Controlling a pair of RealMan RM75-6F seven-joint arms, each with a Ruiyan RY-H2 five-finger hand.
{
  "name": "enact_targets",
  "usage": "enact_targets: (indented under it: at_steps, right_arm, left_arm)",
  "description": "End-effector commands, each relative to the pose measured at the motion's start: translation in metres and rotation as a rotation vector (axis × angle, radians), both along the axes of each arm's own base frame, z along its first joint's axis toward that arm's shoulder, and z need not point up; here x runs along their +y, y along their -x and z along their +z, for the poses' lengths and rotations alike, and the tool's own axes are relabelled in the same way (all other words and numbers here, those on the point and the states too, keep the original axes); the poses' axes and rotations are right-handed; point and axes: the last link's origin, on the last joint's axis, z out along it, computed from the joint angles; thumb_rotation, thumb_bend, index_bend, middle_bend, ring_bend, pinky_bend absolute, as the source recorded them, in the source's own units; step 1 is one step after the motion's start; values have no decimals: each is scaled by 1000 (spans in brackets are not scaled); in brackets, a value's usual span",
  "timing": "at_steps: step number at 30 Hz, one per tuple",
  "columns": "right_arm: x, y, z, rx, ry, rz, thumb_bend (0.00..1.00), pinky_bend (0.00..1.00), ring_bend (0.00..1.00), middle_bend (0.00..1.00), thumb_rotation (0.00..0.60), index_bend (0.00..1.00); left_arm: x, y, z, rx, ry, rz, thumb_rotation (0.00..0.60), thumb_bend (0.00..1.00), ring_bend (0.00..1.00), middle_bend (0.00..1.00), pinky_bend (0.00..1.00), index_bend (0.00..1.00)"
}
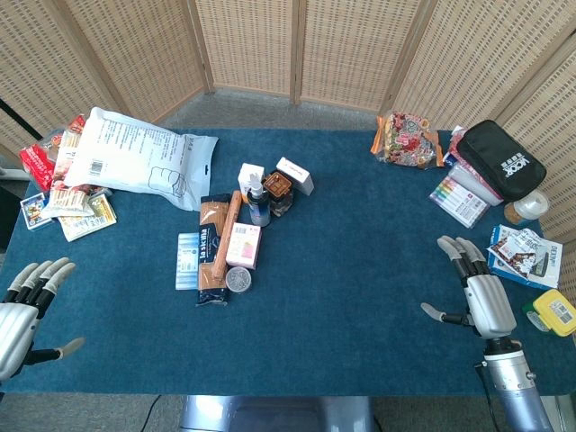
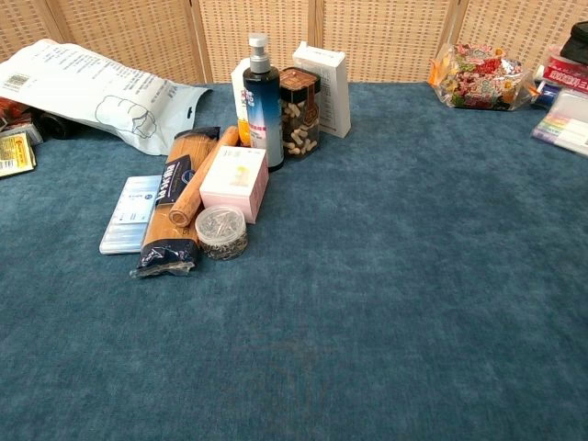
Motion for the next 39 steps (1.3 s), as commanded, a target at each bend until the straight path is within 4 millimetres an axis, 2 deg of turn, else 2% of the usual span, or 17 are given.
enact_targets:
  at_steps: [1, 6, 10, 13, 18, 25, 32, 39]
  right_arm:
    - [0, 0, 0, -4, 0, 0, 48, 0, 0, 0, 600, 0]
    - [-2, 3, -2, -14, -18, -3, 48, 0, 0, 0, 600, 0]
    - [-14, 6, -8, -39, -59, 0, 45, 0, 0, 0, 600, 0]
    - [-32, 7, -14, -80, -109, 20, 45, 0, 0, 0, 600, 0]
    - [-75, 3, -29, -194, -187, 27, 44, 0, 0, 0, 600, 0]
    - [-131, -8, -63, -274, -259, -4, 33, 0, 0, 0, 600, 0]
    - [-169, -24, -86, -278, -273, 1, 34, 0, 0, 0, 600, 0]
    - [-197, -37, -101, -292, -293, -17, 34, 0, 0, 0, 600, 0]
  left_arm:
    - [-1, 0, -1, 1, 6, -2, 600, 5, 0, 0, 0, 6]
    - [-1, -1, -2, -2, 11, -4, 600, 6, 0, 0, 0, 6]
    - [-2, -2, -1, -9, 3, -6, 600, 6, 0, 0, 0, 6]
    - [-1, -2, 0, -22, 5, -2, 600, 6, 0, 0, 0, 5]
    - [3, 2, 2, -24, -1, 11, 600, 5, 0, 0, 0, 6]
    - [8, 6, 5, -21, -26, 29, 600, 6, 0, 0, 0, 6]
    - [10, 10, 6, -16, -35, 54, 600, 7, 0, 0, 0, 5]
    - [13, 14, 5, -8, -38, 77, 600, 6, 0, 0, 0, 6]
